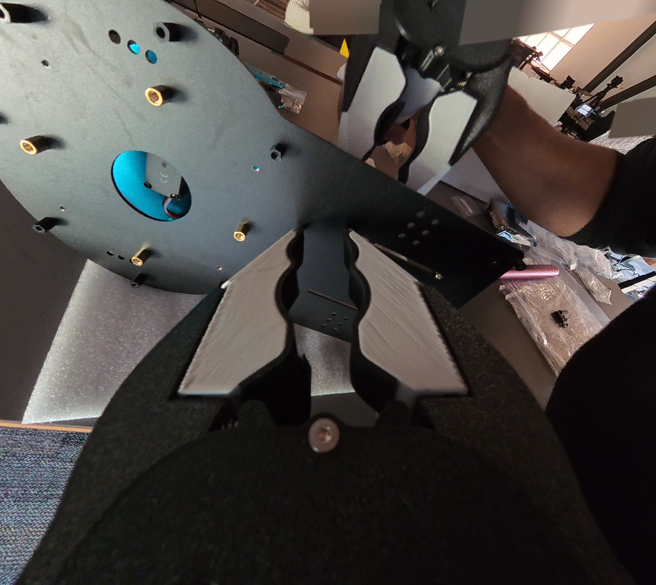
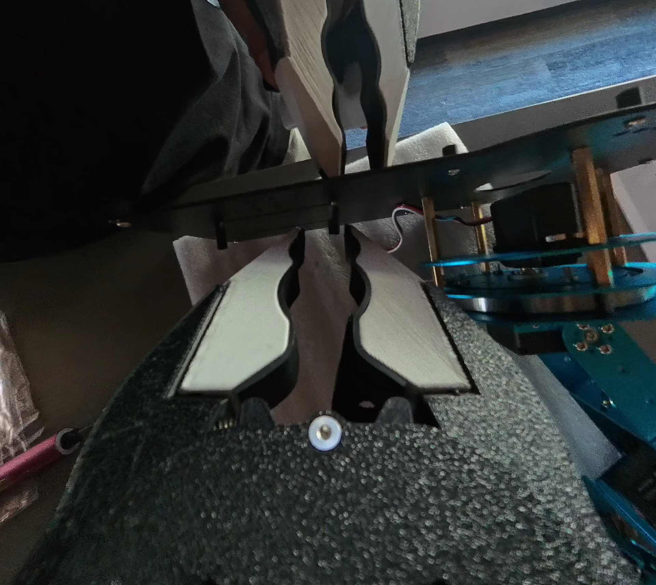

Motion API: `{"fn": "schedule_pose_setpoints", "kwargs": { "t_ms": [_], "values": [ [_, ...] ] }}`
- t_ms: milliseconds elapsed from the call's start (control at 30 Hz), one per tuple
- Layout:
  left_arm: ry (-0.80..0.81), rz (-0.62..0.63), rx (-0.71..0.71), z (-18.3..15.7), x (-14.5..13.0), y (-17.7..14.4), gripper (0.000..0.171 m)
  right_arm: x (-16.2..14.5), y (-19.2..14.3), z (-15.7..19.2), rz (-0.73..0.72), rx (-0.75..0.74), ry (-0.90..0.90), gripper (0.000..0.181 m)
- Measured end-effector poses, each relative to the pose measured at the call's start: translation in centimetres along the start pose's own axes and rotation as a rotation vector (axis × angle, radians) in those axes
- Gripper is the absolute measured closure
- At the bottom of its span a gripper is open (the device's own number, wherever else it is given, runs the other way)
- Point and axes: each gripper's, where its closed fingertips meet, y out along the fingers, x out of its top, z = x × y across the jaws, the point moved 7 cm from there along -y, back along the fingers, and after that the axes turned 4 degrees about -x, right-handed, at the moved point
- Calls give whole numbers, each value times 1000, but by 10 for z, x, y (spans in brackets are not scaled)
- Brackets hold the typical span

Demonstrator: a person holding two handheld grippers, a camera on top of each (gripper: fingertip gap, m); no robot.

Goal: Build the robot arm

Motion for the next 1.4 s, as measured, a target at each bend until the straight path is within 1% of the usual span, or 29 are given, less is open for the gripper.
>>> {"fn": "schedule_pose_setpoints", "kwargs": {
  "t_ms": [100, 167, 233, 333, 500, 567, 667, 733, 767, 833, 867, 933, 1000, 1067, 1100, 1167, 1200, 1300, 1367, 1400],
  "values": [
    [4, 3, 2, 0, 0, 0, 151, 2, 14, 3, 23, 41, -16, 156],
    [8, 5, 4, 0, 0, 0, 151, -1, 20, 0, 45, 30, -24, 158],
    [7, 6, 7, -1, 0, 0, 151, -3, 10, -4, 42, 11, -5, 158],
    [14, 6, 10, -1, 0, 0, 151, 4, -5, -2, -10, 20, -6, 160],
    [30, 10, 19, -2, 1, 0, 151, 1, 19, 0, 50, 61, -32, 158],
    [34, 9, 21, -3, 1, 0, 151, -1, 13, -4, 56, 36, -29, 158],
    [43, 10, 25, -3, 1, 0, 151, 7, -6, -4, 13, 22, -33, 162],
    [49, 8, 31, -4, 1, 1, 152, 8, 1, -1, 31, 40, -52, 162],
    [51, 6, 34, -4, 1, 1, 152, 7, 9, 0, 50, 58, -54, 158],
    [51, 3, 38, -4, 0, 1, 152, 2, 17, -1, 83, 66, -54, 158],
    [51, 3, 40, -5, 0, 1, 152, 0, 14, -4, 86, 48, -50, 158],
    [58, 5, 46, -5, 0, 1, 152, 2, -2, -7, 53, 19, -38, 159],
    [69, 9, 52, -6, 1, 1, 152, 7, -11, -5, 28, 34, -39, 162],
    [77, 9, 59, -6, 1, 1, 152, 9, 0, 0, 35, 63, -59, 161],
    [79, 9, 62, -6, 1, 1, 152, 7, 8, 0, 57, 70, -69, 157],
    [82, 10, 67, -7, 1, 2, 152, 3, 16, -1, 81, 83, -68, 158],
    [87, 12, 71, -7, 1, 2, 152, 1, 14, -3, 80, 77, -60, 158],
    [112, 18, 82, -8, 1, 2, 153, 0, -7, -9, 52, 27, -46, 159],
    [124, 23, 88, -9, 2, 2, 153, 4, -13, -5, 19, 57, -40, 162],
    [131, 24, 90, -9, 2, 3, 153, 7, -10, -2, 0, 82, -42, 162]
  ]
}}
